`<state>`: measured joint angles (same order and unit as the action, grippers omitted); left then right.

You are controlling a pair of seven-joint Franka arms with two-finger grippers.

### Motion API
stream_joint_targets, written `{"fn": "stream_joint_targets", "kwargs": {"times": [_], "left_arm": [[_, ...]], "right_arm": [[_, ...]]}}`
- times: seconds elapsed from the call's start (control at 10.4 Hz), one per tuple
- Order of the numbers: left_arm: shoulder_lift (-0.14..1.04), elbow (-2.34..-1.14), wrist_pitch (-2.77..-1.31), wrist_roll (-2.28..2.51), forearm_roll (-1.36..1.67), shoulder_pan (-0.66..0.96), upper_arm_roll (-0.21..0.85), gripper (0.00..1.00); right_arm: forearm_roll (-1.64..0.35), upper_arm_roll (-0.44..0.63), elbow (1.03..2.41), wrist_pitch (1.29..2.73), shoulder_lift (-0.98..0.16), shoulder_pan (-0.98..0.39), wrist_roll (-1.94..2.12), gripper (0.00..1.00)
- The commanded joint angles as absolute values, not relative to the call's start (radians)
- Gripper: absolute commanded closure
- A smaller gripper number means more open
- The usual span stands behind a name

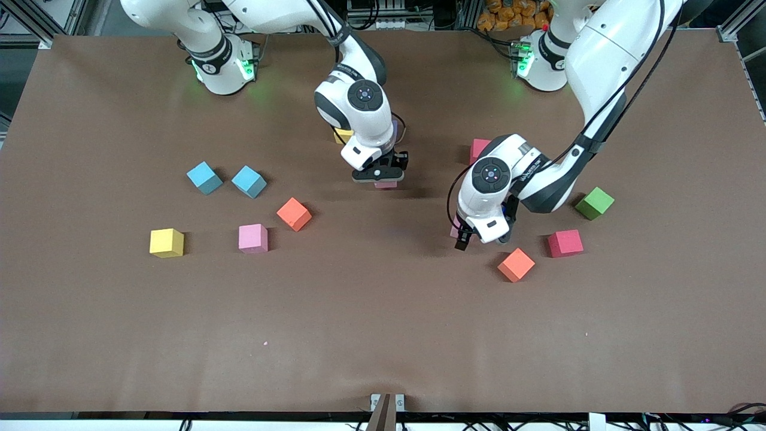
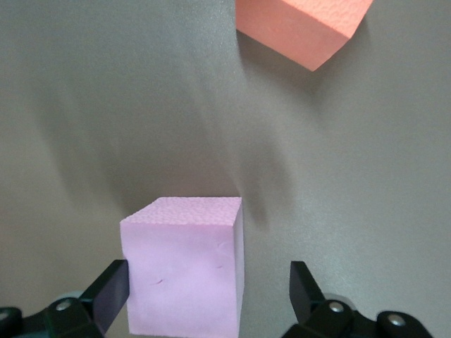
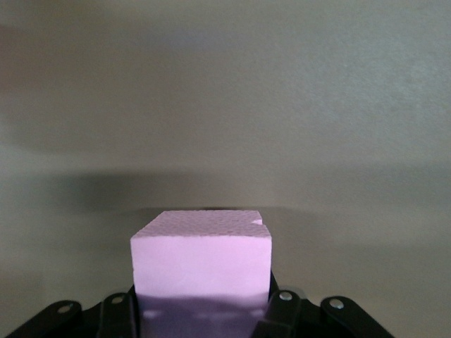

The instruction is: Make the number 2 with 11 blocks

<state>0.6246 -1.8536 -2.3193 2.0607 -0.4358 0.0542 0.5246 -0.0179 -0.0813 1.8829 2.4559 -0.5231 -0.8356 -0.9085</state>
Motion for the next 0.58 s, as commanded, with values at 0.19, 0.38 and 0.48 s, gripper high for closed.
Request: {"fn": "stream_joint_targets", "kwargs": {"times": [0.19,0.38,0.48], "left_arm": [[0.647,-1.832,-2.252,2.074,-0.459,0.06,0.52,0.0],[0.62,-1.829,-2.208,2.072,-0.459,0.058,0.522,0.0],[0.615,-1.818,-2.192,2.071,-0.456,0.057,0.522,0.0]], "right_arm": [[-0.018,-0.081,1.914,2.431,-0.5,-0.888,-1.023,0.46],[-0.009,-0.094,1.933,2.444,-0.499,-0.888,-1.025,0.46],[-0.008,-0.092,1.948,2.445,-0.483,-0.893,-1.025,0.46]]}}
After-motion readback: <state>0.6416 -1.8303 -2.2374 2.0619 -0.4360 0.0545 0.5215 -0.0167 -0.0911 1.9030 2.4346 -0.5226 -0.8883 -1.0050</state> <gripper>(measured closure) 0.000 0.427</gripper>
